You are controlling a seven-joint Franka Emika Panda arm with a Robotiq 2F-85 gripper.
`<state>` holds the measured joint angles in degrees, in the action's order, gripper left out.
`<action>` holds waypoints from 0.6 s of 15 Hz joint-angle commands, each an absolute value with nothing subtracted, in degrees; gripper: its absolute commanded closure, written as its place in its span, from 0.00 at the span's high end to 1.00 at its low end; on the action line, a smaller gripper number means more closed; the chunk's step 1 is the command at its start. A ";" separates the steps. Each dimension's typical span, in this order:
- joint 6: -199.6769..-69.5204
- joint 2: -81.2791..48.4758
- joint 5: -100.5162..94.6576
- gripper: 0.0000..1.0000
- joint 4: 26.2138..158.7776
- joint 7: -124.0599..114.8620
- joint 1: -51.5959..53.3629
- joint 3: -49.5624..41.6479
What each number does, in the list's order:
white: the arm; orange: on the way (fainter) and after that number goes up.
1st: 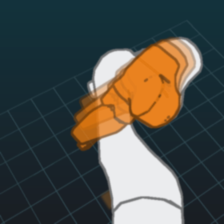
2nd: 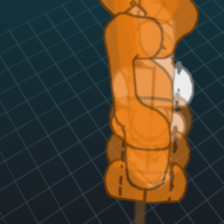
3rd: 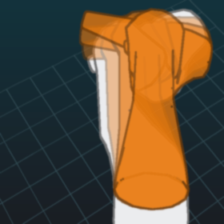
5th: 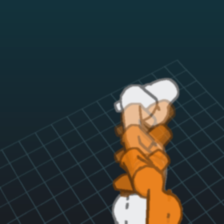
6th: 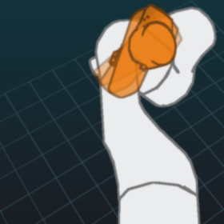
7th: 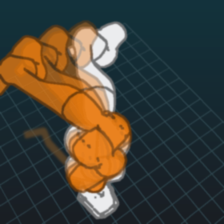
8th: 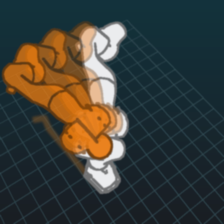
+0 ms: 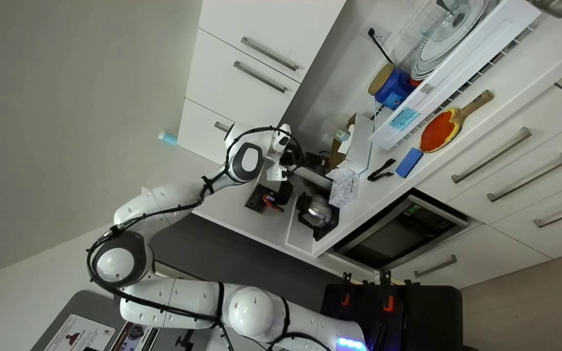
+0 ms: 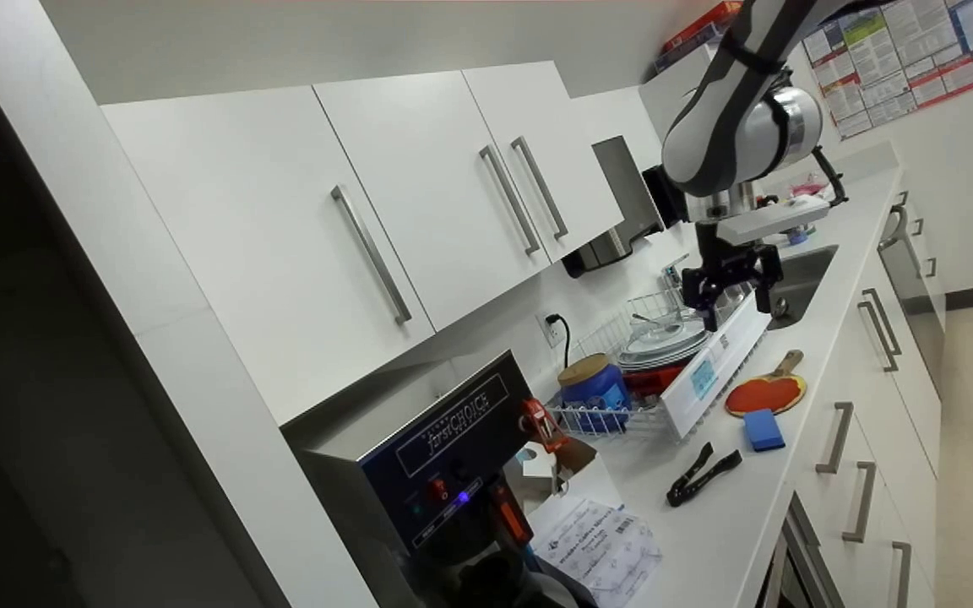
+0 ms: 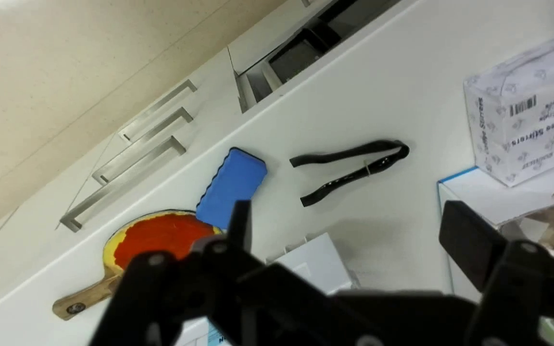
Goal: Put the black tongs on the dish rack
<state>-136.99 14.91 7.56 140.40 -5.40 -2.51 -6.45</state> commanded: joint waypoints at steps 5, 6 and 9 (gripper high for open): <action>-141.07 -7.50 1.36 1.00 124.24 -36.60 -2.60 -1.84; -141.28 -9.98 0.86 1.00 122.77 -39.15 -2.00 -2.47; -142.61 -16.55 2.52 1.00 119.56 -42.36 -0.72 -3.41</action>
<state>-141.49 -10.29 2.13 124.00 -38.43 -2.29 -2.32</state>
